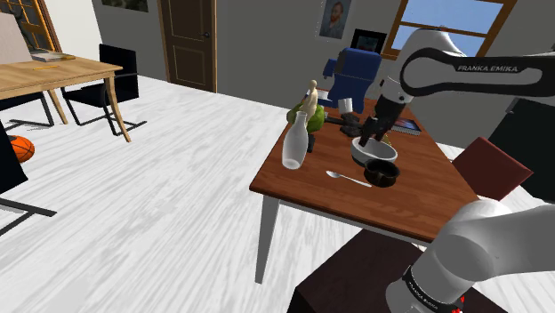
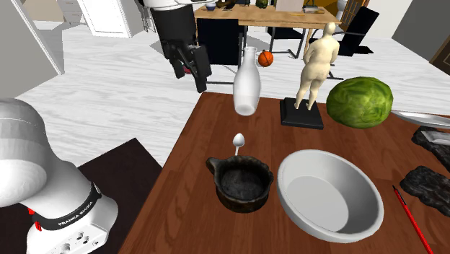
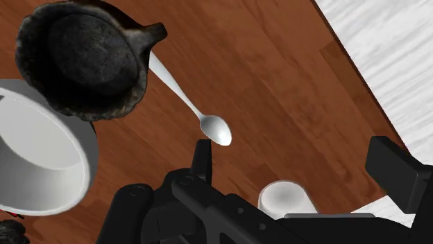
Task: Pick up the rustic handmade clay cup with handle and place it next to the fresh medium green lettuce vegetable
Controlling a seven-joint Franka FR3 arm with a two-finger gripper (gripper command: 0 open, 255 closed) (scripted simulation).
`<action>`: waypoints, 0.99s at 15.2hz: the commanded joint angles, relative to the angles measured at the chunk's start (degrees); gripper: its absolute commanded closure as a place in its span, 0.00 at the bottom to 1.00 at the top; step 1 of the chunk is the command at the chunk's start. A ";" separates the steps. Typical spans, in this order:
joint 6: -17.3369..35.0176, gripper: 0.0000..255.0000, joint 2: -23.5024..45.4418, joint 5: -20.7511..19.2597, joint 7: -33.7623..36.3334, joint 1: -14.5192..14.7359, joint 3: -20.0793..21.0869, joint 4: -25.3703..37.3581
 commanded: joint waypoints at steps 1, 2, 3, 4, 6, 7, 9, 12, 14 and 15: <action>3.24 0.00 1.66 -1.45 -0.66 -1.05 -1.31 -1.90; 4.67 0.00 2.52 -2.18 -1.02 -1.61 -2.00 -2.66; 6.13 0.00 3.44 -2.91 -1.37 -2.17 -2.70 -3.36; 7.62 0.00 4.44 -3.64 -1.71 -2.73 -3.41 -4.01; 10.65 0.00 6.66 -5.08 -2.38 -3.86 -4.85 -5.12; 12.19 0.00 7.88 -5.79 -2.70 -4.41 -5.58 -5.59; 15.34 0.00 10.53 -7.16 -3.34 -5.52 -7.07 -6.33; 20.16 0.00 15.03 -9.08 -4.26 -7.07 -9.37 -6.96; 22.68 0.00 17.58 -9.95 -4.74 -7.83 -10.56 -7.05; 23.63 0.00 18.18 -10.00 -4.76 -7.83 -10.76 -7.40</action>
